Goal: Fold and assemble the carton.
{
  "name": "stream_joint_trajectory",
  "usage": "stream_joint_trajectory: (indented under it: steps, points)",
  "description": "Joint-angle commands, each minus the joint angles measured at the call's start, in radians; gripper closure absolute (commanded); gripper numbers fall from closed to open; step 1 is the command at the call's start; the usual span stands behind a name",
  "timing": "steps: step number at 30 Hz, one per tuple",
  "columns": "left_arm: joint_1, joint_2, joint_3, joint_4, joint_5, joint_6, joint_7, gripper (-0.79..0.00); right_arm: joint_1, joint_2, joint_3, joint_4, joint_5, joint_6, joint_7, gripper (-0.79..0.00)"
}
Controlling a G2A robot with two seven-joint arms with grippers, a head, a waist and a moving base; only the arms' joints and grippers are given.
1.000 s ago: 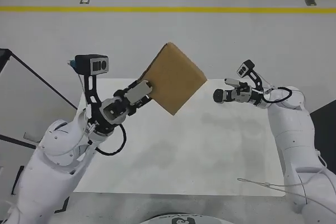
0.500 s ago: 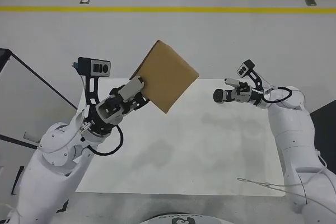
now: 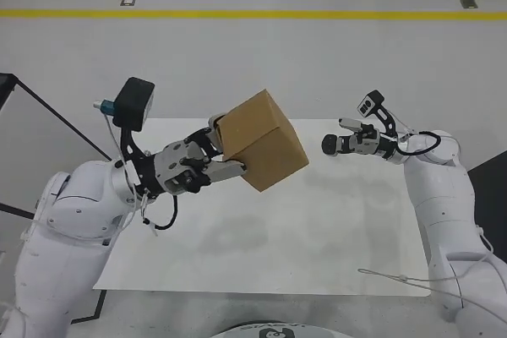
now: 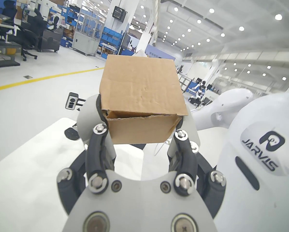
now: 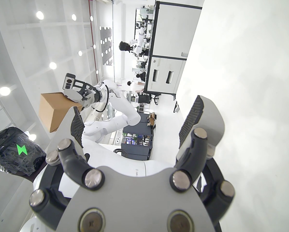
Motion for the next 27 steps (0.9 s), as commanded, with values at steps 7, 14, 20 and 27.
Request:
stream_joint_trajectory:
  steps: [7, 14, 20, 27]
  points:
    - [-0.001, 0.0, 0.002, 0.0, 0.001, -0.006, -0.001, 0.0, 0.0, 0.0, 0.0, 0.0, 0.0, 0.0, 0.0, -0.785]
    - [-0.024, -0.004, -0.048, -0.022, 0.316, -0.128, 0.087, 0.0, 0.0, 0.0, 0.0, 0.0, 0.0, 0.0, 0.0, -0.785]
    - [-0.026, -0.011, -0.064, -0.047, 0.644, -0.25, 0.201, 0.0, 0.0, 0.0, 0.0, 0.0, 0.0, 0.0, 0.0, -0.785]
    - [-0.029, -0.016, -0.087, -0.078, 0.919, -0.279, 0.307, 0.0, 0.0, 0.0, 0.0, 0.0, 0.0, 0.0, 0.0, -0.785]
